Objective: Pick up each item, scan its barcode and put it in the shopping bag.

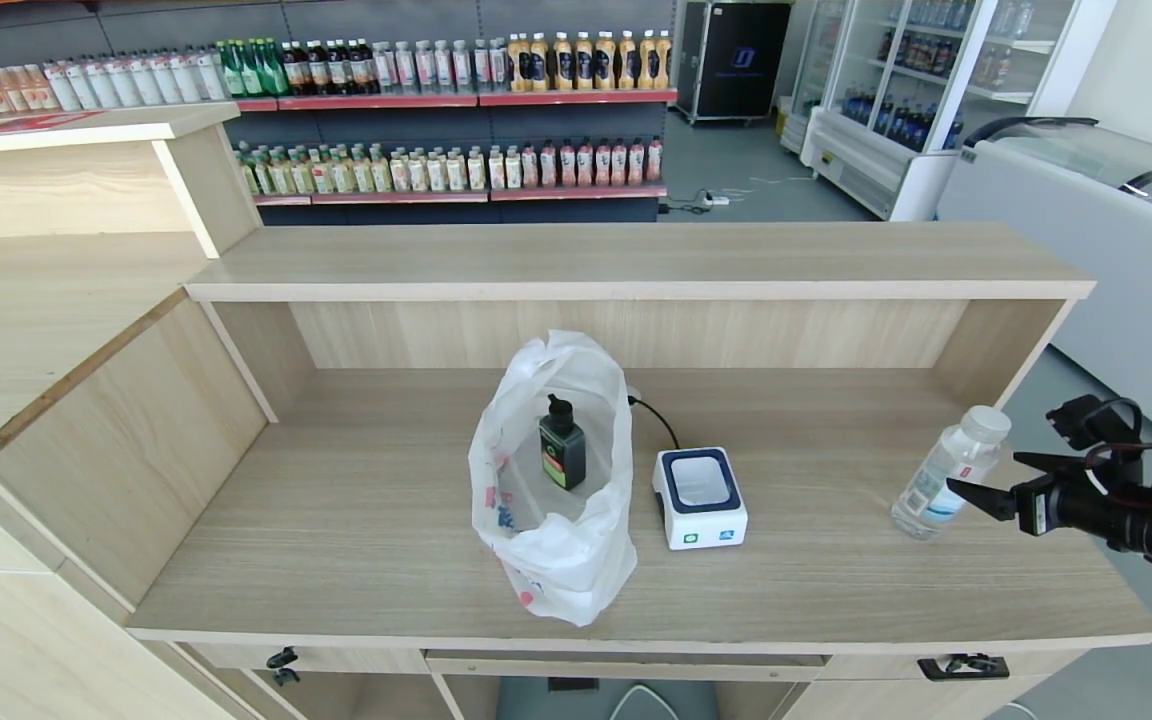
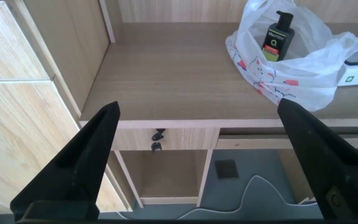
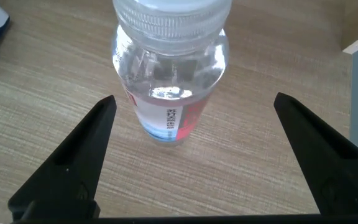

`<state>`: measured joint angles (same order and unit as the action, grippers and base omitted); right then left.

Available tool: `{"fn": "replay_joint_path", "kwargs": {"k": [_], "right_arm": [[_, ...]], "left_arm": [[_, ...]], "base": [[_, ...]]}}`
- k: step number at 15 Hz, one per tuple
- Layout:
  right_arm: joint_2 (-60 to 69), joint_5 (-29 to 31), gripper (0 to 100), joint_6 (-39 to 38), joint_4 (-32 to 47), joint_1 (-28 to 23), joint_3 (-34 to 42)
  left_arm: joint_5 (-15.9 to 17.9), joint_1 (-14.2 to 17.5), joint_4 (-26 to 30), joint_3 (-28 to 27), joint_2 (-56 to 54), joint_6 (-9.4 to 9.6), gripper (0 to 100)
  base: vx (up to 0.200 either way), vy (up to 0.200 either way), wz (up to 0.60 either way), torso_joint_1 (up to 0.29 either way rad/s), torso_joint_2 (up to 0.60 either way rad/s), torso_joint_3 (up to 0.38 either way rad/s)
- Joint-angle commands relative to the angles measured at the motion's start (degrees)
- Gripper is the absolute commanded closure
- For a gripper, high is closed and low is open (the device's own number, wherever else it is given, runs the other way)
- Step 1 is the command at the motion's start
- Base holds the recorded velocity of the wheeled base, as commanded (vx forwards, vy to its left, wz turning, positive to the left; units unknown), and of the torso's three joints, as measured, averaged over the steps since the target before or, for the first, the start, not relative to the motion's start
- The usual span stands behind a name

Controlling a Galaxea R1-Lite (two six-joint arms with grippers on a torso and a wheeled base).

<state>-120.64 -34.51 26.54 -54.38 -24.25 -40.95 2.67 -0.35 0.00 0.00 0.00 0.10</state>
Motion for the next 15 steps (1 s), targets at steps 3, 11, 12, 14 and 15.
{"fn": "replay_joint_path", "kwargs": {"k": [3, 11, 12, 14, 15], "right_arm": [[-2.0, 0.0, 0, 0.0, -0.1, 1.1, -2.0], [-4.5, 0.0, 0, 0.0, -0.5, 3.5, -4.8], [-4.8, 0.0, 0, 0.0, -0.8, 3.6, -4.8], [-5.7, 0.0, 0, -0.1, -1.0, 4.1, -5.7], [-6.0, 0.0, 0, -0.1, -1.0, 4.2, -6.1]], "left_arm": [[0.0, 0.0, 0.0, 0.0, 0.1, -0.01, 0], [0.1, 0.0, 0.0, 0.0, 0.1, -0.01, 0], [0.0, 0.0, 0.0, 0.0, 0.1, -0.01, 0], [0.0, 0.0, 0.0, 0.0, 0.1, -0.01, 0], [0.0, 0.0, 0.0, 0.0, 0.1, -0.01, 0]], "base": [[0.000, 0.000, 0.00, 0.000, 0.00, 0.000], [0.000, 0.000, 0.00, 0.000, 0.00, 0.000], [0.000, 0.000, 0.00, 0.000, 0.00, 0.000], [0.000, 0.000, 0.00, 0.000, 0.00, 0.000], [0.000, 0.000, 0.00, 0.000, 0.00, 0.000]]}}
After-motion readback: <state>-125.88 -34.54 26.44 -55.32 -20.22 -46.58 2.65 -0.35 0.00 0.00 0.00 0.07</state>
